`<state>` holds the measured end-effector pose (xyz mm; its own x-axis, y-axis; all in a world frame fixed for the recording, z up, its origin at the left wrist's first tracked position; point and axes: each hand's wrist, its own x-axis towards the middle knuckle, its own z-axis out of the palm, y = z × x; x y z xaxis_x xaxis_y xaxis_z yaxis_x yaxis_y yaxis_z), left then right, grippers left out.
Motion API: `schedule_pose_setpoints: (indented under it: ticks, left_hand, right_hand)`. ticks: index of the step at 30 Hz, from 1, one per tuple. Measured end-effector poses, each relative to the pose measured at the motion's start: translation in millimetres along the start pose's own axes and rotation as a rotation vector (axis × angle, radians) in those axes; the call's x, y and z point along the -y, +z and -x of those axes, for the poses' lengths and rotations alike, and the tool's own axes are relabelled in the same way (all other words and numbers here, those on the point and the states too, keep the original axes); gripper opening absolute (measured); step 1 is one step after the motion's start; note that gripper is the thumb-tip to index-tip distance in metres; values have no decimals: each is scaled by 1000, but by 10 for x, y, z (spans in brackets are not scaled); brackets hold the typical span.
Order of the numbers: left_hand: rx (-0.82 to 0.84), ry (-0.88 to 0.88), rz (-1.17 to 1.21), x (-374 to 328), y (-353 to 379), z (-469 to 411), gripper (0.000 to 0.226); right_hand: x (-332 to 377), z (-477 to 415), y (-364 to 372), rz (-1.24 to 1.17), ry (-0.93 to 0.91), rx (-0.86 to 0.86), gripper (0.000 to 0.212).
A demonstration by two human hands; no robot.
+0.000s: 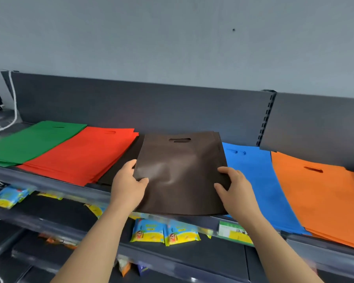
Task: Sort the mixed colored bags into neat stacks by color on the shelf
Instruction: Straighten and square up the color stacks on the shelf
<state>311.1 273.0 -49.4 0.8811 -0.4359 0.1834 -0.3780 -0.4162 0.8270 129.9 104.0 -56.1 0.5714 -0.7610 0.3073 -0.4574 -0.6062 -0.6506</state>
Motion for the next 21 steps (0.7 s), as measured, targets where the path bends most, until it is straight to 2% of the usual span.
schedule_pose_setpoints:
  ticks: [11, 14, 18, 21]
  left_hand:
    - [-2, -9, -166, 314, -71, -861, 63]
    - [19, -24, -286, 411, -65, -1000, 63]
    - [81, 7, -445, 550, -57, -1117, 61]
    - [83, 107, -596, 605, -75, -1134, 52]
  right_hand:
    - [215, -505, 612, 76, -17, 128, 56]
    - [231, -536, 736, 235, -5, 169, 62]
    - [306, -512, 853, 497, -19, 167, 49]
    - [373, -472, 884, 612, 6, 173, 46]
